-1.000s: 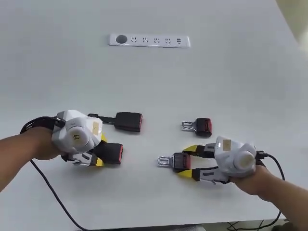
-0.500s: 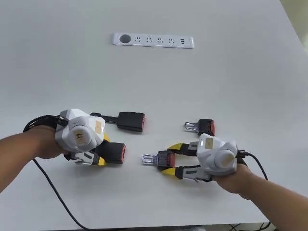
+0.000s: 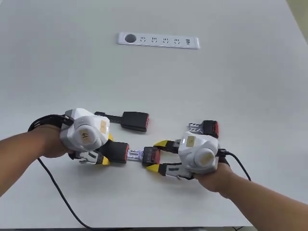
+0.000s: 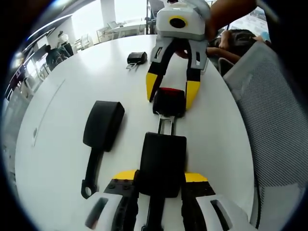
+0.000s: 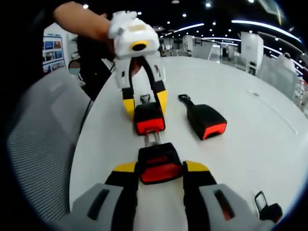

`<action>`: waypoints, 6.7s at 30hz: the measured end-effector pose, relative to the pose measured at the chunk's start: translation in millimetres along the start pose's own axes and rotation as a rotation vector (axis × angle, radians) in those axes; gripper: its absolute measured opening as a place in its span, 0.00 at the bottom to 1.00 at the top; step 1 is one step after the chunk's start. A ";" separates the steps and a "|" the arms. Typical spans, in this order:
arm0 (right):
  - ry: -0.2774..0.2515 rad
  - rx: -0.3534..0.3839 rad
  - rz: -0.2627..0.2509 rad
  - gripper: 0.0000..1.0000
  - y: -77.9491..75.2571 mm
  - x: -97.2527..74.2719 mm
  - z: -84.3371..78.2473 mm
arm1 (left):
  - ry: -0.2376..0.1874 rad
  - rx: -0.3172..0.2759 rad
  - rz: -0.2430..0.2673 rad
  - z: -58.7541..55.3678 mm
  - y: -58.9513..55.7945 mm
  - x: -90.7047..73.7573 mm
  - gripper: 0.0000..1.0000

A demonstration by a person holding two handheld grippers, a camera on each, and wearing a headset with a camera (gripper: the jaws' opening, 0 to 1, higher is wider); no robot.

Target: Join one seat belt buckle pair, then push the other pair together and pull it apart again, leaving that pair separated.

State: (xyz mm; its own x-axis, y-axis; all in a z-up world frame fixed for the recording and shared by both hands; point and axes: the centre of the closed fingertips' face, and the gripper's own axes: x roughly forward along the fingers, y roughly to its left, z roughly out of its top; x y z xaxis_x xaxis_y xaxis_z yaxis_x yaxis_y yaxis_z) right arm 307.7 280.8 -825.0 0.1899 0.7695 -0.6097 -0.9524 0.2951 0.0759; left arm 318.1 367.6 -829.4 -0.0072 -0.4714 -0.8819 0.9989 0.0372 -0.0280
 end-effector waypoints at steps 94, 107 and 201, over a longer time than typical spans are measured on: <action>-0.004 -0.029 0.010 0.34 3.1 23.8 16.0 | -0.209 0.051 -0.088 5.4 -4.0 -5.8 0.33; -0.004 -0.043 -0.004 0.34 3.5 23.8 15.7 | -0.218 0.042 -0.097 4.6 -3.3 -5.7 0.33; 0.053 0.119 -0.213 0.74 -100.1 -144.5 -46.6 | -0.207 -0.041 0.156 58.9 61.4 -62.9 0.79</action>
State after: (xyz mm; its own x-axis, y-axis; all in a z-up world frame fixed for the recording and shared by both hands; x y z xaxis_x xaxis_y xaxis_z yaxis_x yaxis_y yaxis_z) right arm 364.5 113.7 -781.2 0.3678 0.6530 -0.6620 -0.8569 0.5145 0.0313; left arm 382.6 347.7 -748.0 0.1604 -0.6272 -0.7621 0.9845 0.1570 0.0781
